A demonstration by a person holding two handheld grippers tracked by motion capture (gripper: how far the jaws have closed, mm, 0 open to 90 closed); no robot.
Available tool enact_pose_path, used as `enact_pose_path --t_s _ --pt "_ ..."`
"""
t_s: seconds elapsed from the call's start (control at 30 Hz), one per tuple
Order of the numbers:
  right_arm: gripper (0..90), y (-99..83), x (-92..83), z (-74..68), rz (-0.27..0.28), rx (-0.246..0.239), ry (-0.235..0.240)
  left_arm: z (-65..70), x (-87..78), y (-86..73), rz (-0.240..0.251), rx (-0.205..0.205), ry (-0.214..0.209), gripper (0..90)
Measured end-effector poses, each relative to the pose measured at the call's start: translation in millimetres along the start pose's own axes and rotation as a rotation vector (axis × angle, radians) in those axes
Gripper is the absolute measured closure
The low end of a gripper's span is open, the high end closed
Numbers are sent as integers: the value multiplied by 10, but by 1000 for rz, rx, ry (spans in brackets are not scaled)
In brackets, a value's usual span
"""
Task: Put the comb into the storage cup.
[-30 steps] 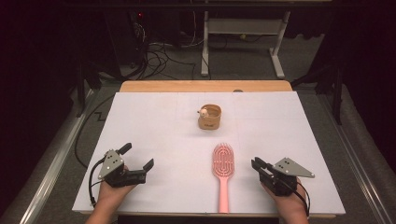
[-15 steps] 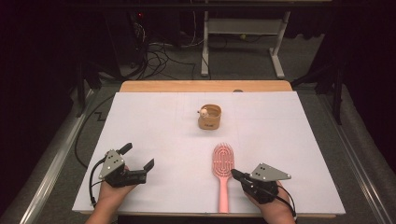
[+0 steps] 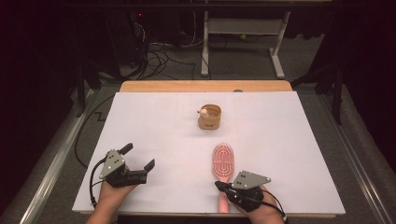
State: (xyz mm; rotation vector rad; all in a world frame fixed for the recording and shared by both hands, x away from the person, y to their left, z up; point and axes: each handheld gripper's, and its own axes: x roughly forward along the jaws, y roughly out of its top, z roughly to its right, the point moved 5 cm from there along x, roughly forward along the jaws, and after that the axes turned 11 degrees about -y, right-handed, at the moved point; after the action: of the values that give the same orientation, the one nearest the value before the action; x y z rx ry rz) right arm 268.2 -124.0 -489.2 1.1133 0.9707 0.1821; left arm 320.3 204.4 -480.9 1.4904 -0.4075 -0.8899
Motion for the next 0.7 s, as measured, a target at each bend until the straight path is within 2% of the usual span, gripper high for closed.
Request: enact_pose_path --t_s 0.23,0.53,0.7 --pt "900 -15 47 -99 -46 -50 18 -3 2 -1 -1 1 0 0" --pt "900 -60 87 -125 -102 -83 4 -8 -4 2 2 1 5 0" --pt "900 -59 86 -127 -107 -85 3 -10 -7 3 4 0 6 0"
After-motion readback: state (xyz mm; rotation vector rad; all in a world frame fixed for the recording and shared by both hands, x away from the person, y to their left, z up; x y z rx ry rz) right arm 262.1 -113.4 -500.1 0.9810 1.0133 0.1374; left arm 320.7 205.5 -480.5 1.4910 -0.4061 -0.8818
